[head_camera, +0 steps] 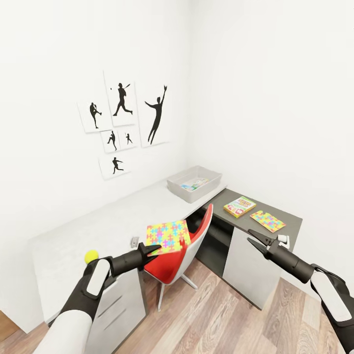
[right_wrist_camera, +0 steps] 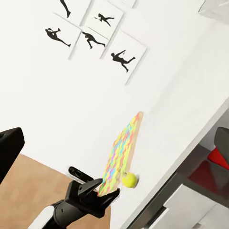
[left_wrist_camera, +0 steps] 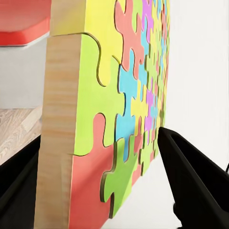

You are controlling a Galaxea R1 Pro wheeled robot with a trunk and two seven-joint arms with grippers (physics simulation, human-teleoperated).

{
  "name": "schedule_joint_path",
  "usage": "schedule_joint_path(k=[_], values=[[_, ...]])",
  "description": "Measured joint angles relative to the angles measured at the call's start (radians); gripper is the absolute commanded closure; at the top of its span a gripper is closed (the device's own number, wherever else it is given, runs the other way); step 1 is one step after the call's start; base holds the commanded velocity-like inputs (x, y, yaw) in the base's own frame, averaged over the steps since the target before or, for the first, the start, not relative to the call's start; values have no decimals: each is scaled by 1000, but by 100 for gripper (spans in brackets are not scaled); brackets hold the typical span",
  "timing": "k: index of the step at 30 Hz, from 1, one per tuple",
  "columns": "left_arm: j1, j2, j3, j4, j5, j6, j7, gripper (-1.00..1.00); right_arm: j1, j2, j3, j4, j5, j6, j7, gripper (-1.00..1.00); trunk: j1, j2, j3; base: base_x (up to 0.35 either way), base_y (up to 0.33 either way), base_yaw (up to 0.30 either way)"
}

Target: Put all the toys in the child's room - the three board games (two on the bed and one on the table), the two jigsaw puzzles on the table, and the tennis ball on the table - inside the toy box on the table in the child's room.

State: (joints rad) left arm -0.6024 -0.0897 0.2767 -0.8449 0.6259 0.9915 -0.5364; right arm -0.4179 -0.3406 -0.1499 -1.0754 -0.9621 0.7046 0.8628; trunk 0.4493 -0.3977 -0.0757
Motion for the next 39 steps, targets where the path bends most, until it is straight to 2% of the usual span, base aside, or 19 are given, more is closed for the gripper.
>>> schedule_joint_path(k=[9,30,35,39], values=[[9,2,1,-69,-2,0,-60,100,0,2,0,-1,0,0,0,-100,0,0,0,84,0,0],[11,2,0,-77,-6,-3,-65,100,0,9,-1,-9,3,0,0,-100,0,0,0,228,0,0],[11,1,0,-77,-4,-3,-65,100,0,7,1,-69,3,25,-4,-100,0,0,0,37,0,0],[11,-4,-1,-77,-10,-3,-61,100,7,9,0,-172,6,111,-30,-100,0,0,0,7,0,0]])
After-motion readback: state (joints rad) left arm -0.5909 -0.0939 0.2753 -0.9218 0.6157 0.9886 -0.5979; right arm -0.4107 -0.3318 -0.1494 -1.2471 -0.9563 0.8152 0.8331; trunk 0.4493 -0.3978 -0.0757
